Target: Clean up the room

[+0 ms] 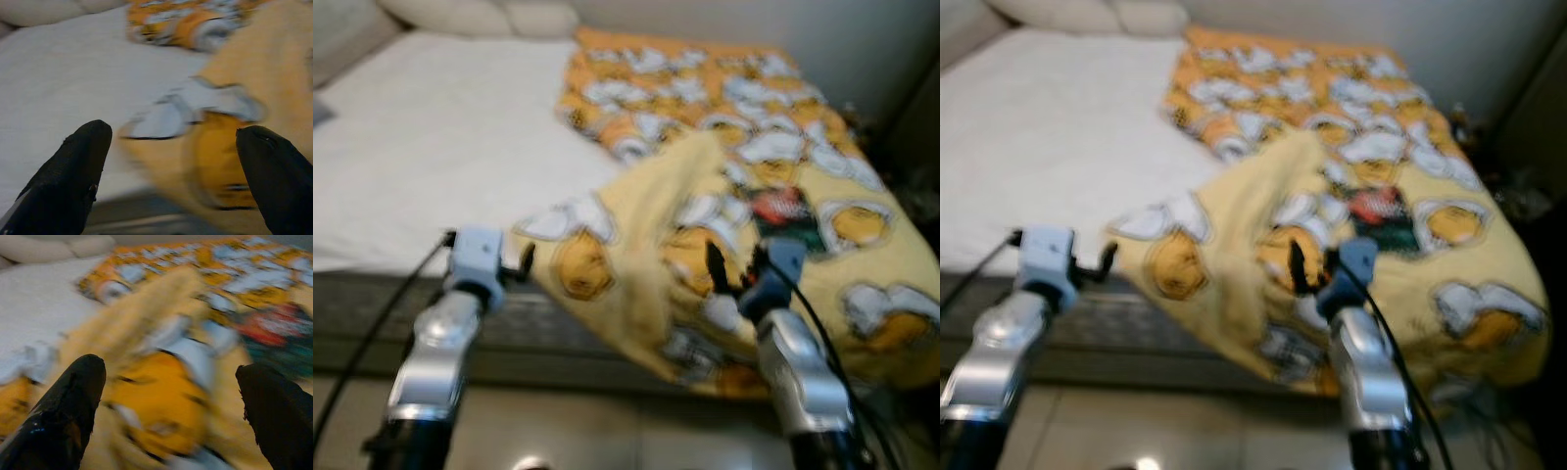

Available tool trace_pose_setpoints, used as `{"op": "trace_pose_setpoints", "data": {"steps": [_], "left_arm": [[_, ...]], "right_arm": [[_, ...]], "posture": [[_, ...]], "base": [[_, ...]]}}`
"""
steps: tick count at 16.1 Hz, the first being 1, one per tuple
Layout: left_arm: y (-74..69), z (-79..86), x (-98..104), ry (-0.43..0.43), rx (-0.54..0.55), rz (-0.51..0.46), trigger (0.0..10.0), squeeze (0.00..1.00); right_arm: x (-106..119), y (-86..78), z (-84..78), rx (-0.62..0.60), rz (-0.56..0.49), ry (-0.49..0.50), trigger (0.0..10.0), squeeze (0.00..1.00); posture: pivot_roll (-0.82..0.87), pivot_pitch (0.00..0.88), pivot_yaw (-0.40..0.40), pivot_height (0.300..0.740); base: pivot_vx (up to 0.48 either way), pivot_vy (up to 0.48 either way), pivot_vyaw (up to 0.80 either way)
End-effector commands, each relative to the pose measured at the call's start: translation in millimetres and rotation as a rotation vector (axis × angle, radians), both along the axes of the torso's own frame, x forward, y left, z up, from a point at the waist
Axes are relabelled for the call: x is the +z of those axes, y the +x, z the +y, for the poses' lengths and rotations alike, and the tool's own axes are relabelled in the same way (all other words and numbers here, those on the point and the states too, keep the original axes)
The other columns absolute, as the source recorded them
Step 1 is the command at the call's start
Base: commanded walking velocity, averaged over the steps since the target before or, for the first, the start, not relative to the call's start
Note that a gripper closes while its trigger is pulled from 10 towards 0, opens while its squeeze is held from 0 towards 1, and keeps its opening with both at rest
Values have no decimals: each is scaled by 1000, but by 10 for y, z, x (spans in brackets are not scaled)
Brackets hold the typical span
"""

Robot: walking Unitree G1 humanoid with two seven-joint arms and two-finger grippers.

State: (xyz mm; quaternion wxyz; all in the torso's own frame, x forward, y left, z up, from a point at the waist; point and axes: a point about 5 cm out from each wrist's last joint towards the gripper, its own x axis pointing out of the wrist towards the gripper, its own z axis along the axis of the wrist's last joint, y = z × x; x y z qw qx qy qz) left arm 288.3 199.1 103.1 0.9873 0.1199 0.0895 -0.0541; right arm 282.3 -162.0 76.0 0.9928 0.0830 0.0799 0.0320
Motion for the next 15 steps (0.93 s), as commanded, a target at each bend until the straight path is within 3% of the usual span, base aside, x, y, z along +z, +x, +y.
{"op": "trace_pose_setpoints", "data": {"steps": [1, 11, 15], "left_arm": [[20, 5, 48, 15, -9, -17, 10000, 1000], [10, -22, 30, 32, -26, -20, 10000, 1000], [17, -30, 16, 18, -26, -16, 10000, 1000]], "right_arm": [[46, 19, -8, -8, -24, 3, 10000, 0], [-9, -25, -8, -5, -7, -8, 10000, 0], [-14, -31, 6, -1, -5, -4, 10000, 0]], "posture": [[9, 0, -31, 740], [13, 0, -38, 740], [14, 0, -37, 740]], "base": [[0, -439, 0], [0, -438, 0], [0, 0, 0]]}}
